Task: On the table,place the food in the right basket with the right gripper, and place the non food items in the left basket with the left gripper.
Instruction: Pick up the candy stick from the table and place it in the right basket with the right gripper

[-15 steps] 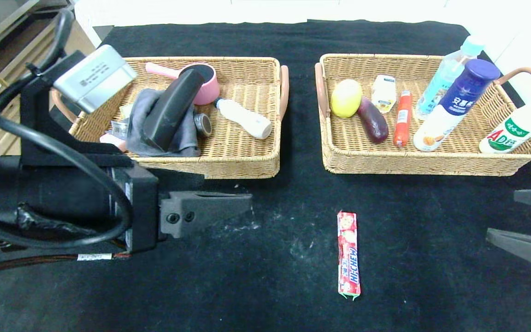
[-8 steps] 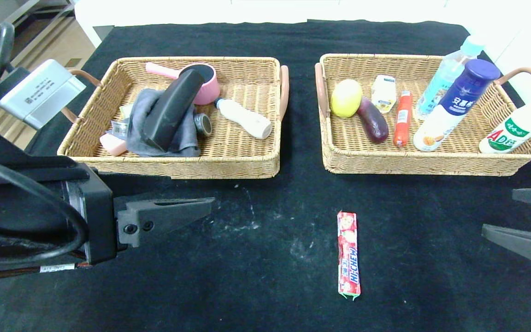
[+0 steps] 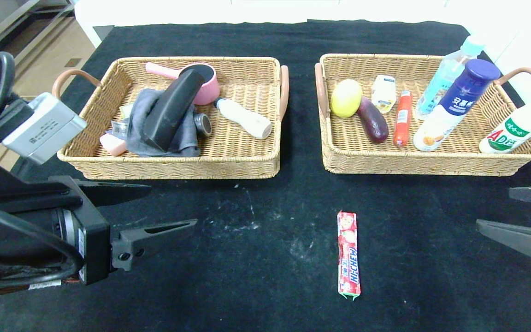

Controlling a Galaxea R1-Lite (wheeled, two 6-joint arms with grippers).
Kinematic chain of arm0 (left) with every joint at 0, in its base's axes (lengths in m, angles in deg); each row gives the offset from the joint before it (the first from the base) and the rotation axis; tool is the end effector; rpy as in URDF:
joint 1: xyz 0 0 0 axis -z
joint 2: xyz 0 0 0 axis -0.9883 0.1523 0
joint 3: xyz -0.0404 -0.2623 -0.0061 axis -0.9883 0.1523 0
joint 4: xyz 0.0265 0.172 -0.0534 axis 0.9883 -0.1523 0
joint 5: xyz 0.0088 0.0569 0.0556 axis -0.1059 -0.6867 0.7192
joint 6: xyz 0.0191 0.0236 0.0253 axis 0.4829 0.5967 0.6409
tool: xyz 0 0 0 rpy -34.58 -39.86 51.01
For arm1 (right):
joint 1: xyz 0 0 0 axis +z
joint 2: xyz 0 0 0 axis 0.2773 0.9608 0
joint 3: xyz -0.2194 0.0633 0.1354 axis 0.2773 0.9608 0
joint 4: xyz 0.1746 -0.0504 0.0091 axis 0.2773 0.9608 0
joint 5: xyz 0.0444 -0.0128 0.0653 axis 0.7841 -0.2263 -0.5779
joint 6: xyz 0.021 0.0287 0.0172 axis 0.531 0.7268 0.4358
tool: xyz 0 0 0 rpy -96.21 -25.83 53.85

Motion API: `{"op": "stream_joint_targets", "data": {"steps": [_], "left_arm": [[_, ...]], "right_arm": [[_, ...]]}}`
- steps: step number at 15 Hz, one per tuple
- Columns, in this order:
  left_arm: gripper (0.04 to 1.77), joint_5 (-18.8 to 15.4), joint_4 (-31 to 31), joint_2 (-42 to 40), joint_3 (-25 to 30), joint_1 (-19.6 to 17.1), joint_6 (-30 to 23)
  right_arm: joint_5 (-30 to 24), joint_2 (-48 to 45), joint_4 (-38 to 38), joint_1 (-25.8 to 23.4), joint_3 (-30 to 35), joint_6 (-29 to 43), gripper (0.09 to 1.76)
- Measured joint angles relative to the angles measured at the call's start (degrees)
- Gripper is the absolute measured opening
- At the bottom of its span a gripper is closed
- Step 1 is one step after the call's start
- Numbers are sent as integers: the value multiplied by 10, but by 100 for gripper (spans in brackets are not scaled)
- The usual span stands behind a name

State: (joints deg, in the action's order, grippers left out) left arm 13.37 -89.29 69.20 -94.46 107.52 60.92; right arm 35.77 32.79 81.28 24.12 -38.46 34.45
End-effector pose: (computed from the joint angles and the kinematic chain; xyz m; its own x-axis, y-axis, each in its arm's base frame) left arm 0.1693 -0.0909 0.2311 0.7592 -0.5564 -0.3377 0.6023 0.7972 0.0406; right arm 0.1665 0.0384 0.2229 0.8057 0.4912 -0.3311 -0.5371 0.8414 -0.0588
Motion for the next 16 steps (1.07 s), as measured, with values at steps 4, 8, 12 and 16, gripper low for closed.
{"op": "stream_joint_targets", "data": {"steps": [4, 8, 12, 16], "left_arm": [[172, 14, 2, -1, 3, 0, 6], [172, 13, 4, -2, 7, 0, 7], [172, 13, 9, -4, 13, 2, 7], [172, 13, 8, -11, 13, 1, 15]], "right_arm": [[1, 4, -2, 3, 0, 0, 171], [1, 5, -36, 2, 10, 0, 171], [0, 5, -66, 2, 25, 2, 171], [4, 4, -64, 7, 23, 14, 171]]}}
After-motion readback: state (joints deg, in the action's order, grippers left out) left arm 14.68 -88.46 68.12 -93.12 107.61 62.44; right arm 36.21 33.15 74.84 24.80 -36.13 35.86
